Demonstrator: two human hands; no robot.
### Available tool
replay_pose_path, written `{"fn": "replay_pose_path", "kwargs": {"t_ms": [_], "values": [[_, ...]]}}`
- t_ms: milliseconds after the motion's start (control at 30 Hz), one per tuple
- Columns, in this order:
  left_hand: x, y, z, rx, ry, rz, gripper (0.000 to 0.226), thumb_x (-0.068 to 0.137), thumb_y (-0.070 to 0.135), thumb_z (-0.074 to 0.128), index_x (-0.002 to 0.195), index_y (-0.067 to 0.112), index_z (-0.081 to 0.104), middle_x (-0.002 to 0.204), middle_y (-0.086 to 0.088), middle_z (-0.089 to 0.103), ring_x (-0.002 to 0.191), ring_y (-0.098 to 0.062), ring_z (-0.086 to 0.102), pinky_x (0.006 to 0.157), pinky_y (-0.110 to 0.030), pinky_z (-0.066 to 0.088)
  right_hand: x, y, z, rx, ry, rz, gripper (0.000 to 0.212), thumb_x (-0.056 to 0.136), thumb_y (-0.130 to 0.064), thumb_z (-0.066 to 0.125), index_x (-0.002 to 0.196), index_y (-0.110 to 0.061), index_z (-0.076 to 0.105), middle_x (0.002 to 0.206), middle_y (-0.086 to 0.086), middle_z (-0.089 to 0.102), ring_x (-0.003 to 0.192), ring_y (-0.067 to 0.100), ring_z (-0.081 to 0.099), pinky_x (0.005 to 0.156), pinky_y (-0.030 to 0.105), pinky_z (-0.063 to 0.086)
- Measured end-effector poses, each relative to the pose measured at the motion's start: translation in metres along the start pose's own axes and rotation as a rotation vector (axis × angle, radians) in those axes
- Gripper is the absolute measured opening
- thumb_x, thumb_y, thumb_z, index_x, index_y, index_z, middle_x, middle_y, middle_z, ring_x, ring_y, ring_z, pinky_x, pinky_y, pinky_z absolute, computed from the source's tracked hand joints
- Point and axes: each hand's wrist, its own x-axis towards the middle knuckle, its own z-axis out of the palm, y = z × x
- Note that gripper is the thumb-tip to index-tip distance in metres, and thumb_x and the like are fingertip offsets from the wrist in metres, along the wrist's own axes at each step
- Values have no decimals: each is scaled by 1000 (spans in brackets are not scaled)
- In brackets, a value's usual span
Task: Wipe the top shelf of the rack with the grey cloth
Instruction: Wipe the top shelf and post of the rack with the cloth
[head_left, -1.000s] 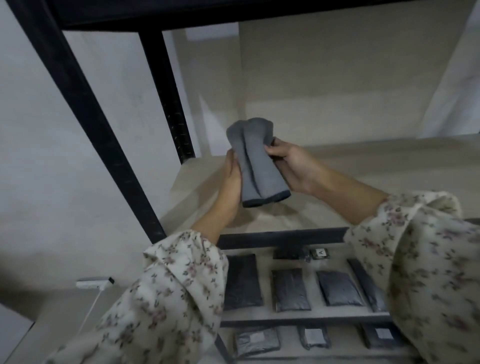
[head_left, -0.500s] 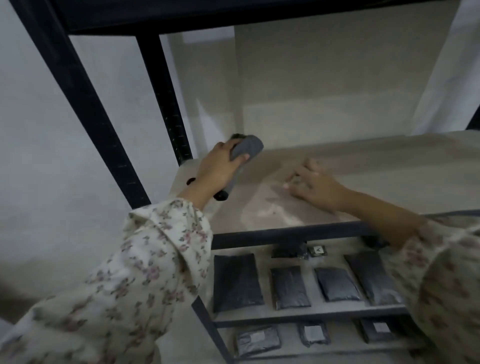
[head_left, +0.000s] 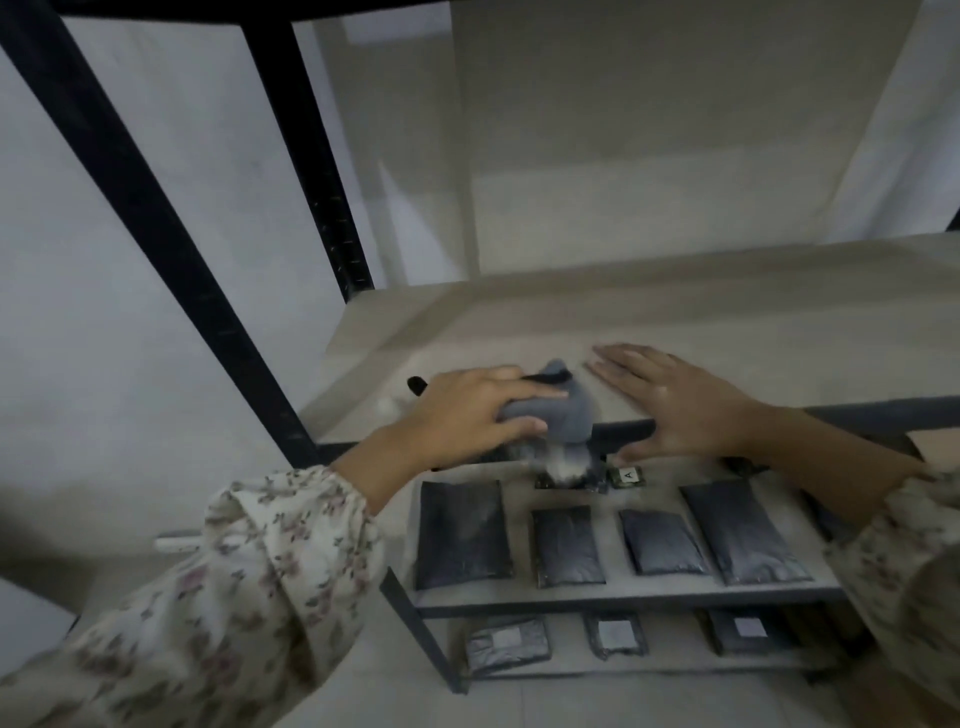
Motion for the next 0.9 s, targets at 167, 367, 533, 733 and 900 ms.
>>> {"fn": "replay_pose_path", "kwargs": {"t_ms": [167,367,533,733,900], "values": [[30,-31,-6,-220,184,-222,44,93,41,48,136,33,43,129,-3,56,110,-17,54,95,-35,44,1,0,1,-21,56,22,109,64,-82,35,149,-24,0,159,1,3,145,19,8,117,31,12],[31,-5,15,91,94,-273,44,93,47,44,135,35,42,125,-2,57,107,-22,57,84,-34,45,-1,-2,1,-5,94,31,110,60,-81,31,149,-20,6,159,1,9,145,18,14,116,29,13],[9,24,-5,-130,-57,-57,38,87,52,50,123,41,55,113,5,65,100,-16,60,81,-33,47,0,-4,-1,8,108,20,109,62,-76,44,148,-16,13,158,4,14,144,20,17,116,31,16],[58,-25,-12,-209,158,-340,40,88,46,53,127,35,54,122,0,64,109,-18,59,91,-34,47,-1,-4,-3,18,104,20,112,60,-79,37,149,-21,3,159,1,7,145,17,11,115,28,13],[66,-14,17,74,96,-286,38,91,45,48,128,37,51,118,-2,63,104,-22,58,74,-27,36,-1,-4,-3,46,96,39,110,68,-72,55,149,-17,4,159,1,7,145,16,11,116,29,12]]}}
